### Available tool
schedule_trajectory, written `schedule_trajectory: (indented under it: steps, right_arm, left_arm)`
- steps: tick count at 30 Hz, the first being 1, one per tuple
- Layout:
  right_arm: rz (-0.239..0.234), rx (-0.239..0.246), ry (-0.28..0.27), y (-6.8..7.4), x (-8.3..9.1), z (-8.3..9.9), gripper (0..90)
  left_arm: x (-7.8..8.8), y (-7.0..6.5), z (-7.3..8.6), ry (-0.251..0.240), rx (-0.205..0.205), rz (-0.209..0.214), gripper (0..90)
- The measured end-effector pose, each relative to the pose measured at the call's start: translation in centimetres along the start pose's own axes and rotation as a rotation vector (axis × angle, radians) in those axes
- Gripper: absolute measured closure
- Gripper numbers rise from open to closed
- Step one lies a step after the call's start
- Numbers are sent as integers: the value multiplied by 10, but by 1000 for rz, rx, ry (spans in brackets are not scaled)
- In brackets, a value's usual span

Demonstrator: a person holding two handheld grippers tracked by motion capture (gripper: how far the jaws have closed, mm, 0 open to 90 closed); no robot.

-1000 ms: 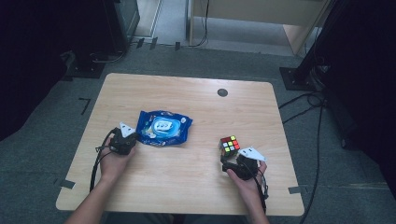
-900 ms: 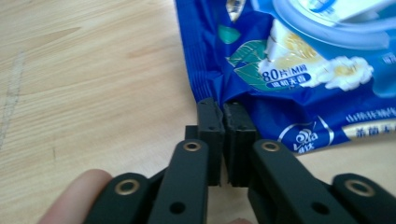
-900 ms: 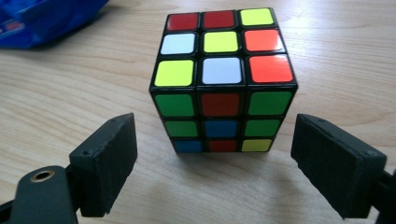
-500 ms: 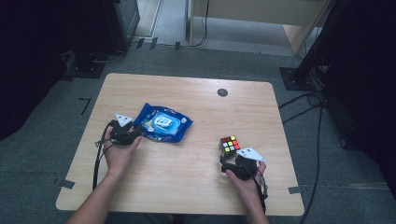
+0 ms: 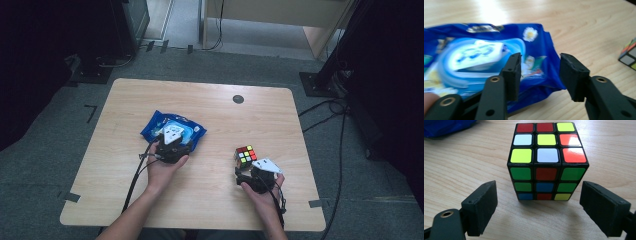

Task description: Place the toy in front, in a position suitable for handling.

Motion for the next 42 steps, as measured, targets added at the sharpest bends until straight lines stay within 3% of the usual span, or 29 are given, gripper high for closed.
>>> schedule_trajectory:
  steps: [2,6,8,12,13,18,25,28,32,34,40,42]
  right_arm:
    - [-1,4,1,0,0,0,149]
    - [4,5,4,0,-1,0,149]
    - [6,6,6,1,-1,0,149]
    - [11,14,5,2,-1,0,148]
    - [12,16,5,2,0,0,148]
    - [16,15,4,2,0,0,149]
    - [20,-1,-1,0,3,-1,149]
    - [47,6,-15,-1,9,-4,149]
    - [45,-16,-52,-2,19,-11,151]
    - [51,0,-57,1,22,-13,151]
    - [49,17,-76,12,31,-23,151]
    - [77,24,-111,17,37,-29,152]
  left_arm:
    - [-8,-3,3,41,-24,-4,523]
    - [-6,-5,7,39,-55,-31,650]
    - [-2,-5,11,53,-102,-23,725]
    - [5,-3,18,57,-132,-5,754]
    - [11,1,24,60,-135,15,755]
    - [29,12,41,56,-136,36,722]
    - [51,31,59,46,-127,30,682]
    - [61,45,70,28,-98,33,677]
    - [68,58,80,8,-53,34,667]
    - [70,63,84,3,-39,28,663]
    - [74,69,86,-4,-29,7,644]
    - [76,71,86,-11,-16,7,640]
Point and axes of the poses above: each handheld gripper's, and its own axes: x roughly backward along the jaws, z roughly out of its underside, y roughly to its left, the point moved 1 cm from there along -x, roughly forward along the jaws, and after that the axes turned 8 degrees about y, right-handed, at the moved point
